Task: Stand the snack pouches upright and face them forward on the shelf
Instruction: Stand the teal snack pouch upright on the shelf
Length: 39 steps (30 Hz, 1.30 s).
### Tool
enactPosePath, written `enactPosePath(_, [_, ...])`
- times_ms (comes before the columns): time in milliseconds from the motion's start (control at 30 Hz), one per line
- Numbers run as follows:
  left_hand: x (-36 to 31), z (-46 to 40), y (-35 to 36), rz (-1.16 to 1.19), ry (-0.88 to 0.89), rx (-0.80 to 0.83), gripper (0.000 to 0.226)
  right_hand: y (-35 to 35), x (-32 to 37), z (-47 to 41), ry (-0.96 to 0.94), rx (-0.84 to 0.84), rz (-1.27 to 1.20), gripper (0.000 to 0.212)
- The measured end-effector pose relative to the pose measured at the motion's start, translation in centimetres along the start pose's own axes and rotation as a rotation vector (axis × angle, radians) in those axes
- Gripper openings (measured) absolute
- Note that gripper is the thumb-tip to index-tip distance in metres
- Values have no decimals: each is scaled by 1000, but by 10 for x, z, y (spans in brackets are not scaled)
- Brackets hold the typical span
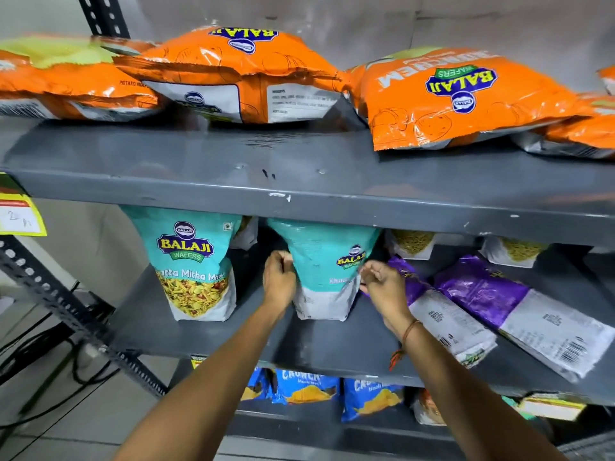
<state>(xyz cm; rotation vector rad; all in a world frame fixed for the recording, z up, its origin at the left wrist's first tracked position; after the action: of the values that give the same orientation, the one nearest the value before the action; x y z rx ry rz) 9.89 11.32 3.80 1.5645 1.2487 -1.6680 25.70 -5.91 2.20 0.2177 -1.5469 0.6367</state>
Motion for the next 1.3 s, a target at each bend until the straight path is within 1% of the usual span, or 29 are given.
enactPosePath(33, [3,2,2,-6,11,17,15,2,-8,0,25,11,4,16])
enactPosePath(167, [7,8,11,49,-11,50,10,-4,-14,1,53,-43,27,14])
enactPosePath(233, [12,6,12,47,-36,44,14,-6,-14,9,67,-94,-27,19])
enactPosePath(267, [15,5,11,40,-37,31,15,-7,-13,17,55,-134,-69,22])
enactPosePath(333, [16,7,8,19,-9,-3,14,-6,-9,36,-3,-193,-123,18])
enactPosePath(400, [14,13,7,9,45,-21,11,4,-5,57,-59,-160,-114,14])
enactPosePath(467, [14,24,5,2,105,-39,6,18,-2,73,-95,-85,-73,23])
enactPosePath(533, [13,42,2,-19,186,-67,3,28,2,85,-116,-26,-13,41])
enactPosePath(633, [10,82,8,-21,286,-52,9,34,7,90,-93,-12,-9,76])
enactPosePath(700, [8,108,22,-25,312,-15,14,36,8,89,-48,0,-54,87])
enactPosePath(733, [6,118,31,-33,326,10,19,36,8,86,-38,9,-65,88])
enactPosePath(800, [2,130,47,-67,353,90,30,34,8,76,-16,26,-83,81])
enactPosePath(833, [-1,131,51,-85,385,126,32,33,7,70,0,40,-110,78])
enactPosePath(900, [-8,125,47,-98,479,142,24,30,4,58,37,88,-222,70])
enactPosePath(933, [-11,118,38,-88,500,108,22,28,3,52,50,116,-269,65])
enactPosePath(1000, [-13,93,17,-14,451,-16,23,24,-3,41,84,176,-302,59])
enactPosePath(1033, [-12,77,9,34,402,-59,30,21,-6,37,107,212,-309,56])
enactPosePath(1067, [-10,60,4,64,351,-56,38,18,-9,33,133,244,-318,53])
enactPosePath(1100, [-9,45,4,60,303,-2,49,15,-12,29,160,270,-335,51])
enactPosePath(1167, [-5,19,14,-16,210,219,79,8,-16,19,210,295,-355,49])
enactPosePath(1200, [-1,11,20,-45,165,338,89,5,-17,13,229,284,-342,47])
enactPosePath(1233, [4,7,26,-37,123,445,95,2,-17,7,243,262,-321,45])
enactPosePath(1267, [7,5,31,7,77,535,93,0,-16,2,256,235,-304,43])
enactPosePath(1300, [10,4,35,61,34,603,86,-2,-15,-3,269,212,-298,42])
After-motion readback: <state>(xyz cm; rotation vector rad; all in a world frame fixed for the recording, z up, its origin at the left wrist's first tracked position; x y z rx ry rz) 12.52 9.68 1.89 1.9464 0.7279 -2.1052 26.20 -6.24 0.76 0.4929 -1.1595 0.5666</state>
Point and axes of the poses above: each hand's wrist, its own z-axis away from the middle knuckle, its own y-axis out of the palm, x = y × z, the point moved 7 cm from there along -z, towards the middle knuckle, and after that the axes turned 5 degrees about y, right-handed, at the moved point
